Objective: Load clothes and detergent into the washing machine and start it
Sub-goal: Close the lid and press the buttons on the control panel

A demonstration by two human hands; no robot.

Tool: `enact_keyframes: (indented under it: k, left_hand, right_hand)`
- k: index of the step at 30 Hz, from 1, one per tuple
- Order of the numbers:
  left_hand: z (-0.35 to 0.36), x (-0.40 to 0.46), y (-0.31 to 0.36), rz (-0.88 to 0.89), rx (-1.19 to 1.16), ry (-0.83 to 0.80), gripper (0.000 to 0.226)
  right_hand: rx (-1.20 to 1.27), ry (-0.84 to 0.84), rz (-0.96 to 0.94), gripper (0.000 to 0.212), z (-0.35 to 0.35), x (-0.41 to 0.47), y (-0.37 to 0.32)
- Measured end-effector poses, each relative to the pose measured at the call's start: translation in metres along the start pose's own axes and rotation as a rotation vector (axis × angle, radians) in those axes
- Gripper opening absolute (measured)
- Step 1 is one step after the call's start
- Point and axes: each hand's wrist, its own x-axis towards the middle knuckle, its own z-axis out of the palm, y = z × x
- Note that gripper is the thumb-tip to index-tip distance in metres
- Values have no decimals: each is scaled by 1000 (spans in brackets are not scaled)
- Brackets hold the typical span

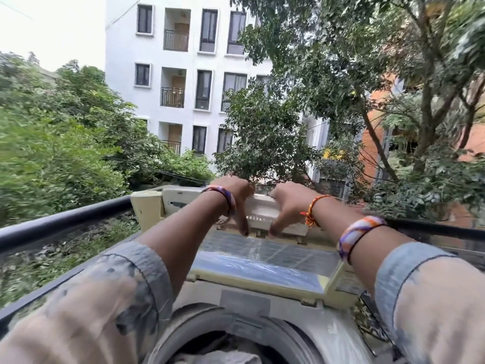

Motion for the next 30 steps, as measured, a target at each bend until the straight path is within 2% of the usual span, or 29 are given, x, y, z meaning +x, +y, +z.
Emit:
enact_keyframes:
  k: [2, 5, 10, 13, 16, 19, 24, 30]
  left_hand:
    - [3, -25, 5, 38, 32, -64, 65]
    - [22, -70, 15, 103, 67, -99, 61]
    - [105, -148, 22, 130, -151, -363, 39]
    - [143, -174, 26, 91, -175, -435, 38]
    - [152, -179, 28, 37, -186, -450, 47]
    - [159, -181, 31, 41, -184, -523, 50]
    - [173, -180, 29, 60, -166, -555, 45]
    - [191, -170, 22, 97, -195, -606, 43]
  right_hand:
    - [98, -28, -57, 46, 12, -22, -7]
    - [112, -68, -126, 54, 40, -56, -24]
    - [168, -134, -243, 44, 135, -131, -68]
    - [159, -124, -219, 47, 176, -155, -84]
    - [224, -145, -175, 52, 184, -161, -86]
    - [258, -168, -178, 48, 191, -169, -90]
    - [271, -87, -185, 44, 207, -173, -95]
    - [332, -182, -134, 43, 217, -163, -92]
